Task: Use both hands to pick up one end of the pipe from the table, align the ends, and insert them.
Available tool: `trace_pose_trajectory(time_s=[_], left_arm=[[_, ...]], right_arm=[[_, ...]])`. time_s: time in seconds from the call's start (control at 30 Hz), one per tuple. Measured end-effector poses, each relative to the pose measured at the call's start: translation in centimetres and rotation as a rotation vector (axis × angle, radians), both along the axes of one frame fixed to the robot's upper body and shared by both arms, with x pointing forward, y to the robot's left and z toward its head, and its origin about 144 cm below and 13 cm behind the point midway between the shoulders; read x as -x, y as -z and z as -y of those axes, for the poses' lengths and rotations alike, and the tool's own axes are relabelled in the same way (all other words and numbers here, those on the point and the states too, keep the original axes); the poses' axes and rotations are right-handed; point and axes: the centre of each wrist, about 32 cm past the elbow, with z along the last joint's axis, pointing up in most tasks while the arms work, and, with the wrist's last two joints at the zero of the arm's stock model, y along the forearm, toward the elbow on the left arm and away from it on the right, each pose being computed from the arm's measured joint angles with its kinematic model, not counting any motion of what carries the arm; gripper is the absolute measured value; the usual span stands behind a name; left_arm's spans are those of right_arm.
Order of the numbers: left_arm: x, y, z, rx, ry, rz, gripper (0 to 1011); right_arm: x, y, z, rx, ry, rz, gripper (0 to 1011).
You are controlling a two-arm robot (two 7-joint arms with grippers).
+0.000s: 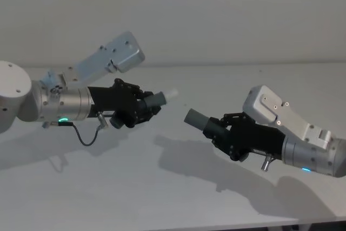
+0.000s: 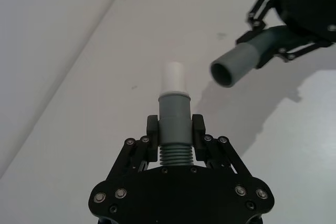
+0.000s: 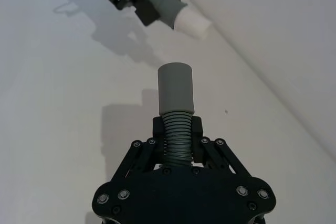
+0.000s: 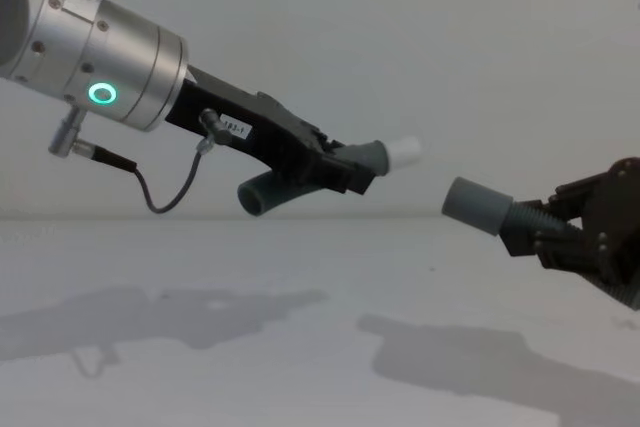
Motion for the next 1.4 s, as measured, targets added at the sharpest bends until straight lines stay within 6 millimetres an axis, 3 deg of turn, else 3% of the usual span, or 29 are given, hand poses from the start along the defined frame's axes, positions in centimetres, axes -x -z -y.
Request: trace_pose_trajectory(time_s=[0.43, 0.93, 1.4], left_arm=[[-0.8, -0.1, -1.2, -0.041, 0.16, 0.002, 339], [-0.7, -0.4, -3.0, -0.08, 0.205, -0.006, 339], [-1.0, -0.3, -3.2, -0.029, 0.268, -0.012, 339]], right_arm=[[0.1, -0.2, 0.0, 0.012, -0.08, 0.074, 253], [-0.3, -0.1, 0.4, 0.033, -0.126, 0.089, 252], [-1.0, -0.3, 0.8, 0.061, -0.184, 0.073, 252]])
